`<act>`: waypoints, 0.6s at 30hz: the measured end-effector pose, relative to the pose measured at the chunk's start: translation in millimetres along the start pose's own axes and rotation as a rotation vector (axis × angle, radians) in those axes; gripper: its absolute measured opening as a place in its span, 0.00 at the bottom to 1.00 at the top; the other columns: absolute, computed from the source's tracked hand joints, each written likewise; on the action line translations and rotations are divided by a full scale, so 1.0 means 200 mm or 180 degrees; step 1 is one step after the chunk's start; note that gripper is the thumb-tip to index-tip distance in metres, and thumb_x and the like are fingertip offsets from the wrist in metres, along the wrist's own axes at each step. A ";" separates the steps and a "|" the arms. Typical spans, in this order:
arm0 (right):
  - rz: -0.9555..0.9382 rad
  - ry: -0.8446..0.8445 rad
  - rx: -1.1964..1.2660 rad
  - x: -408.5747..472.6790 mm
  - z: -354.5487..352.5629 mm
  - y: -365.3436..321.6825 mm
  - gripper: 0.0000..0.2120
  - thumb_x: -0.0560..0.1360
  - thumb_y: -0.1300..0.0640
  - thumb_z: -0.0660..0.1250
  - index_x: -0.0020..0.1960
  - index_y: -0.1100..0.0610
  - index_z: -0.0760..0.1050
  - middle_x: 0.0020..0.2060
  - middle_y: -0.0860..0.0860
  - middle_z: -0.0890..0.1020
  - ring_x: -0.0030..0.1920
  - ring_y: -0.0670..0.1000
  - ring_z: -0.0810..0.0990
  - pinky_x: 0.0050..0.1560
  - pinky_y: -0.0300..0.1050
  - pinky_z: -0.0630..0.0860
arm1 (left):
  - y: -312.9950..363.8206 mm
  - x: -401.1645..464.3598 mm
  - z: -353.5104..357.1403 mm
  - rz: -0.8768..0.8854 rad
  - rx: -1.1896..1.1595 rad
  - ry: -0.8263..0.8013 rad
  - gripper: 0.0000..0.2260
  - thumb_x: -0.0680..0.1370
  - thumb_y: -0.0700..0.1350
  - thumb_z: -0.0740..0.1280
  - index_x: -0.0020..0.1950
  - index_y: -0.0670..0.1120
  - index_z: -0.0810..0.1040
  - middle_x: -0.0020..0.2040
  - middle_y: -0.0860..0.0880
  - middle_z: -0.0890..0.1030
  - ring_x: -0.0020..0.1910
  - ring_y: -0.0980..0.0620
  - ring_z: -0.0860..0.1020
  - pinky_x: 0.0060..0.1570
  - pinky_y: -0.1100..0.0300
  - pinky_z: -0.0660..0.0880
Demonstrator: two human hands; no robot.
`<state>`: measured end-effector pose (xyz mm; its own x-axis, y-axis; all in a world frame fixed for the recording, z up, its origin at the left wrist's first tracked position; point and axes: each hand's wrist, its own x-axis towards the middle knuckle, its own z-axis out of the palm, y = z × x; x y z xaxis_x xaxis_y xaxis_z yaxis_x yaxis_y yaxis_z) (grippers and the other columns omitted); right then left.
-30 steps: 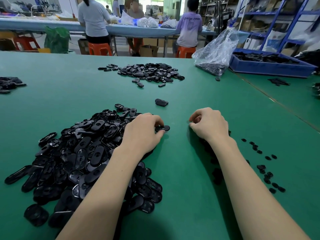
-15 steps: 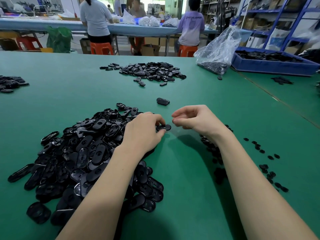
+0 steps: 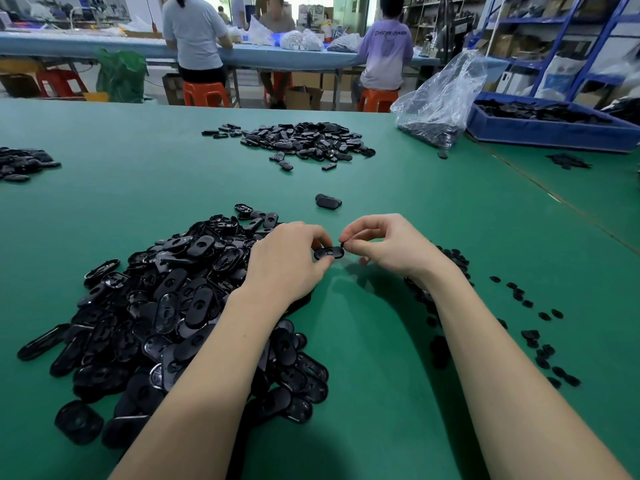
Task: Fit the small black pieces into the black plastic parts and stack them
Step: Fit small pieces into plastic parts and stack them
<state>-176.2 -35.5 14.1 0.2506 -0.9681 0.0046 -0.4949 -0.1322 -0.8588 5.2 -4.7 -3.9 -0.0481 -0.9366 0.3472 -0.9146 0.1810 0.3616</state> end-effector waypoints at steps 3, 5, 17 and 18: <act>0.0055 -0.0083 0.0030 -0.01 0.00 -0.01 0.04 0.78 0.59 0.71 0.46 0.51 0.82 0.36 0.47 0.84 0.29 0.45 0.76 0.29 0.30 0.69 | 0.00 0.00 0.00 -0.0001 0.0033 -0.0020 0.08 0.76 0.58 0.69 0.54 0.60 0.81 0.49 0.58 0.79 0.53 0.55 0.76 0.44 0.59 0.68; 0.0064 -0.0086 0.0109 -0.01 0.00 -0.01 0.04 0.77 0.61 0.72 0.46 0.54 0.83 0.35 0.48 0.83 0.29 0.45 0.75 0.28 0.30 0.68 | 0.00 0.00 0.00 0.0006 0.0037 -0.0023 0.08 0.76 0.58 0.70 0.54 0.60 0.81 0.49 0.58 0.79 0.53 0.55 0.76 0.44 0.59 0.68; 0.0148 -0.0064 0.0301 -0.04 0.00 -0.05 0.08 0.77 0.65 0.70 0.46 0.54 0.85 0.40 0.53 0.85 0.24 0.40 0.71 0.25 0.29 0.66 | 0.01 0.00 -0.01 -0.0065 0.0010 0.0070 0.08 0.75 0.56 0.70 0.53 0.59 0.82 0.50 0.58 0.81 0.53 0.55 0.78 0.45 0.59 0.71; 0.0196 -0.0045 0.0290 -0.04 0.00 -0.05 0.07 0.76 0.64 0.70 0.45 0.54 0.84 0.41 0.54 0.86 0.24 0.42 0.71 0.25 0.30 0.66 | 0.01 0.00 -0.01 -0.0065 0.0028 0.0061 0.08 0.75 0.56 0.70 0.53 0.59 0.81 0.50 0.58 0.81 0.53 0.55 0.78 0.45 0.59 0.71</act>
<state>-172.6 -27.0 22.8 0.2341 -0.9706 -0.0565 -0.4322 -0.0519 -0.9003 4.2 -3.3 -1.0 -0.0216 -0.9342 0.3562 -0.9189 0.1590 0.3611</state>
